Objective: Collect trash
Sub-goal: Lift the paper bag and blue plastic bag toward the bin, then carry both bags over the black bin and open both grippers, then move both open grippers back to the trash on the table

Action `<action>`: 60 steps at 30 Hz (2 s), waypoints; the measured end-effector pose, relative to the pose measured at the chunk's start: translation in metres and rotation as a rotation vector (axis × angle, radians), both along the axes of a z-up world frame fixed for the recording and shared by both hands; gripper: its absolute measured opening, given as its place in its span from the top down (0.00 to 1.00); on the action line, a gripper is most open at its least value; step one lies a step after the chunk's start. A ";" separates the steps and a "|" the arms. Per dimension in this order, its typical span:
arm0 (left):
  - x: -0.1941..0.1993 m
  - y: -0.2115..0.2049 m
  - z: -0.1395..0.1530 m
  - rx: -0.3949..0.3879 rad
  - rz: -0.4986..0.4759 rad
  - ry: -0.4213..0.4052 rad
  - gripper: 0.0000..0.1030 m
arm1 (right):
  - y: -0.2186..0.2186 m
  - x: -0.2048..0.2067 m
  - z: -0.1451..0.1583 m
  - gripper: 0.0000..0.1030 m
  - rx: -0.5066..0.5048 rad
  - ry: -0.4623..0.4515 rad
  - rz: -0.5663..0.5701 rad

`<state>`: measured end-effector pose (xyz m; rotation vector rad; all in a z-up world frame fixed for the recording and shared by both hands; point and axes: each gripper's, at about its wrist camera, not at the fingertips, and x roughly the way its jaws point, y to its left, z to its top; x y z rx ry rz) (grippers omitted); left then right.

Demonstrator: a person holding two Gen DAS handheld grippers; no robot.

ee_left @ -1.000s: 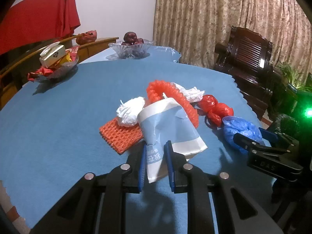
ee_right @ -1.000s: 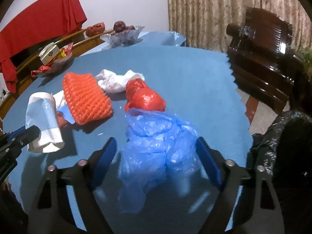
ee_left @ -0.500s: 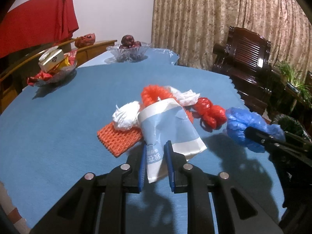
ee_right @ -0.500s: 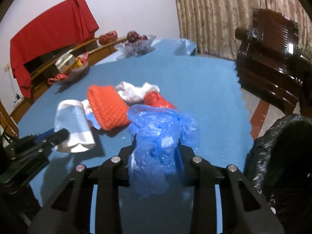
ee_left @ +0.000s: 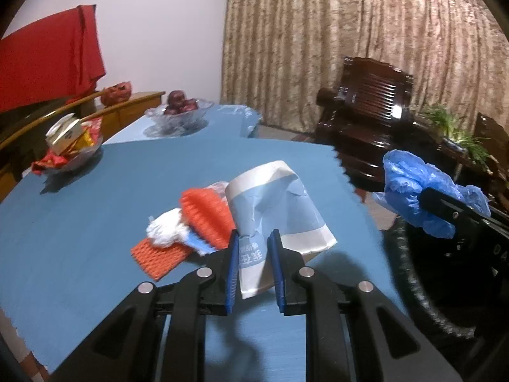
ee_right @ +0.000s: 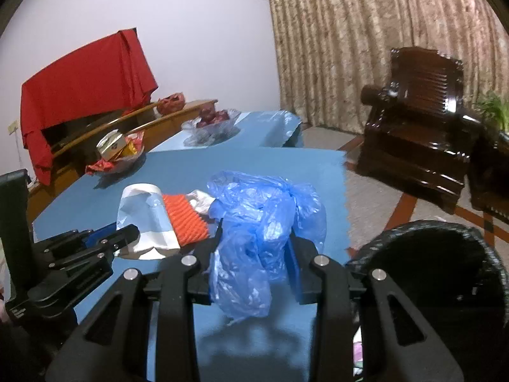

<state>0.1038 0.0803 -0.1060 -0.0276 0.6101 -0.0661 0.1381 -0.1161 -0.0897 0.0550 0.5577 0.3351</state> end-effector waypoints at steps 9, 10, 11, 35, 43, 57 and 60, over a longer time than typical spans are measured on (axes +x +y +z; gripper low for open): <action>-0.003 -0.056 0.018 -0.015 -0.124 -0.028 0.81 | -0.058 -0.026 0.020 0.69 -0.008 -0.040 -0.102; -0.003 -0.064 0.018 -0.017 -0.143 -0.030 0.81 | -0.065 -0.029 0.020 0.69 -0.009 -0.043 -0.116; -0.003 -0.071 0.019 -0.018 -0.157 -0.031 0.81 | -0.072 -0.031 0.020 0.69 -0.012 -0.044 -0.129; 0.011 -0.232 -0.002 -0.031 -0.476 0.022 0.81 | -0.199 -0.071 -0.021 0.69 -0.060 0.029 -0.398; 0.019 -0.247 -0.011 -0.092 -0.555 0.086 0.53 | -0.218 -0.071 -0.038 0.32 -0.093 0.070 -0.463; 0.011 -0.185 0.008 -0.082 -0.407 -0.002 0.11 | -0.200 -0.075 -0.026 0.05 -0.052 0.029 -0.448; 0.009 -0.159 0.015 -0.082 -0.337 -0.025 0.06 | -0.184 -0.071 -0.021 0.05 -0.038 0.020 -0.419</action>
